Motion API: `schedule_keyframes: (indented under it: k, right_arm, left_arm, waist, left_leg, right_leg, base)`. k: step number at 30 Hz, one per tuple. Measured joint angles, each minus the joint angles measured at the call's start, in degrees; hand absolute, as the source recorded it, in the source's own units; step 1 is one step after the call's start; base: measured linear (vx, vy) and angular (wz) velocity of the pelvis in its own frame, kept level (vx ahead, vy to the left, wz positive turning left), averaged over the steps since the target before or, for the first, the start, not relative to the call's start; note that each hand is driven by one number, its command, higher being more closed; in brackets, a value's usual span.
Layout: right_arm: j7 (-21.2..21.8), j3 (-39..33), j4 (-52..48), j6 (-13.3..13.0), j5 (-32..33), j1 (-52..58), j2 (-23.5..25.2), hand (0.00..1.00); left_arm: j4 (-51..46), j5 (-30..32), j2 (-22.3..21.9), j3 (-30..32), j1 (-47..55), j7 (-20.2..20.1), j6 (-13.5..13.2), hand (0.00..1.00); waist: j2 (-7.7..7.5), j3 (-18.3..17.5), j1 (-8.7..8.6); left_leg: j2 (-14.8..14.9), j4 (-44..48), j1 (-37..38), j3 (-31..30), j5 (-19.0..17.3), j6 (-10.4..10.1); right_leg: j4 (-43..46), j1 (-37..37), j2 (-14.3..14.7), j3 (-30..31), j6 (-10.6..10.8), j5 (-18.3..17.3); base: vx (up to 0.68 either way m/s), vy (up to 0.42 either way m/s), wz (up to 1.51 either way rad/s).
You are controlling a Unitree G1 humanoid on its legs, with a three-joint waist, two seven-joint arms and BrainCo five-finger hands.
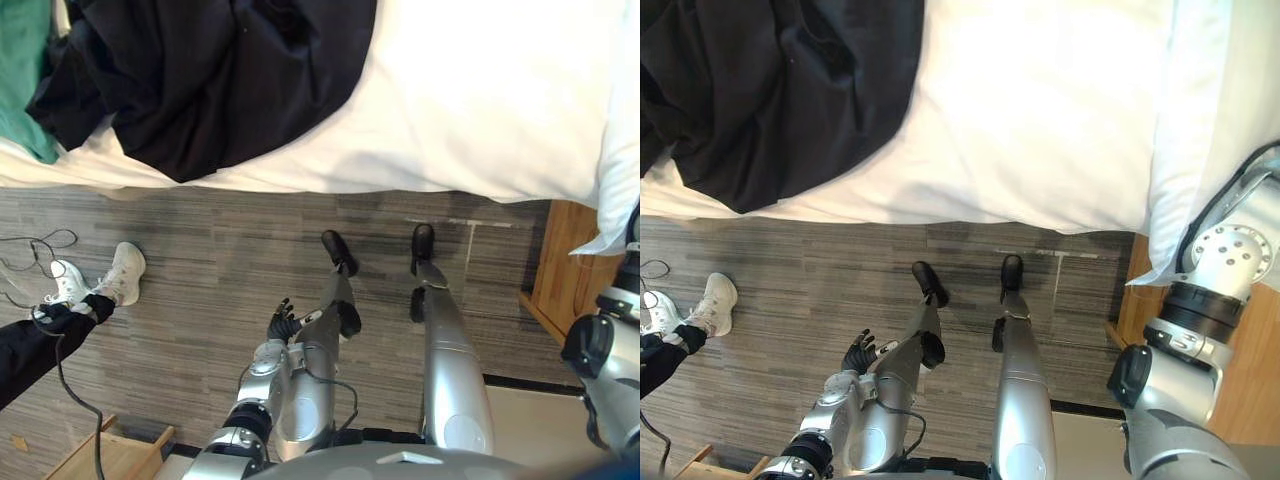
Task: Tidy the bed and pick cloth on bed and put in laundry
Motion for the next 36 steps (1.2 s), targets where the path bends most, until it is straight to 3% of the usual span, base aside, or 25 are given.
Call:
schedule_keyframes:
  k: [3,7,15,19,22,26,27,31,36]
  right_arm:
    - [2.12,-0.11,1.72,-0.85,-0.04,2.11,2.79,1.00]
    - [5.22,0.28,7.18,-1.26,-1.41,5.49,8.56,1.00]
    - [4.50,3.23,16.81,-1.09,-9.08,13.20,17.74,1.00]
    - [1.35,3.20,26.79,2.59,-11.37,20.45,23.50,1.00]
    - [0.25,3.62,30.07,5.61,-14.89,26.73,30.57,1.00]
    - [0.42,4.29,31.40,7.63,-19.37,33.40,32.50,1.00]
    - [0.54,4.26,31.51,7.66,-19.98,34.23,32.44,0.00]
    - [0.76,4.42,33.41,9.50,-23.16,37.30,32.34,0.00]
    - [0.77,5.54,36.24,14.67,-37.30,41.11,31.79,0.00]
  left_arm:
    - [1.08,0.17,-0.31,0.07,-0.36,0.28,-0.44,0.00]
    - [3.74,3.36,-0.46,0.34,-1.49,2.64,-0.41,0.00]
    - [8.42,5.08,-2.02,0.39,-2.37,3.37,-1.57,0.00]
    - [8.98,5.10,-3.51,0.39,-2.58,2.08,-2.71,0.00]
    - [9.74,5.82,-3.86,0.45,-2.59,1.25,-3.21,0.00]
    - [11.19,10.17,-4.11,0.66,-0.26,0.99,-2.79,0.00]
    - [11.19,10.71,-4.09,0.83,0.62,0.93,-2.68,0.00]
    - [11.24,11.32,-3.95,1.51,2.70,-0.30,-0.88,0.00]
    - [11.26,12.64,-3.87,2.57,5.59,-1.29,3.31,0.00]
  waist:
    - [-0.46,0.07,-0.18]
    - [-2.67,-0.83,-0.44]
    - [-5.52,-2.66,-0.42]
    - [-5.55,-3.35,-0.06]
    - [-4.70,-5.30,0.12]
    - [-4.92,-11.79,0.57]
    - [-4.98,-13.43,0.65]
    - [-5.70,-16.98,1.12]
    - [-6.35,-19.12,1.37]
  left_leg:
    - [-0.02,0.00,2.22,0.25,-0.01,0.01]
    - [0.20,0.01,5.71,0.48,-0.32,-0.12]
    - [0.74,0.01,14.03,1.75,-3.41,0.25]
    - [0.81,0.00,17.68,1.76,-4.05,0.16]
    - [0.89,0.00,19.28,1.86,-4.41,0.09]
    - [0.89,-0.08,23.68,2.61,-5.73,-0.66]
    - [1.09,-0.23,24.86,3.33,-6.50,-0.25]
    - [1.04,-0.36,27.89,3.90,-7.53,0.15]
    - [0.79,-0.38,29.84,4.55,-8.31,0.24]
  right_leg:
    - [-1.07,2.77,0.04,0.02,0.12,0.14]
    - [-3.24,7.27,0.44,0.03,0.23,0.28]
    - [-6.38,16.39,1.43,0.45,0.50,0.46]
    - [-7.88,21.00,1.47,-0.02,0.60,0.42]
    - [-8.60,23.11,1.51,-0.33,0.71,0.49]
    - [-11.18,28.65,1.65,-0.25,1.14,0.65]
    - [-12.00,30.08,1.90,-0.15,1.29,0.71]
    - [-13.68,33.74,1.97,0.16,2.03,0.54]
    - [-14.90,36.08,1.88,0.63,2.36,0.75]
  base:
    - [0.09,-0.019,-0.02]
    - [0.08,-0.030,-0.03]
    - [0.07,-0.018,-0.10]
    - [0.09,-0.008,0.04]
    - [0.08,-0.001,0.02]
    - [0.07,0.012,-0.02]
    - [0.06,0.026,-0.07]
    - [0.02,0.013,-0.04]
    - [0.03,0.006,-0.03]
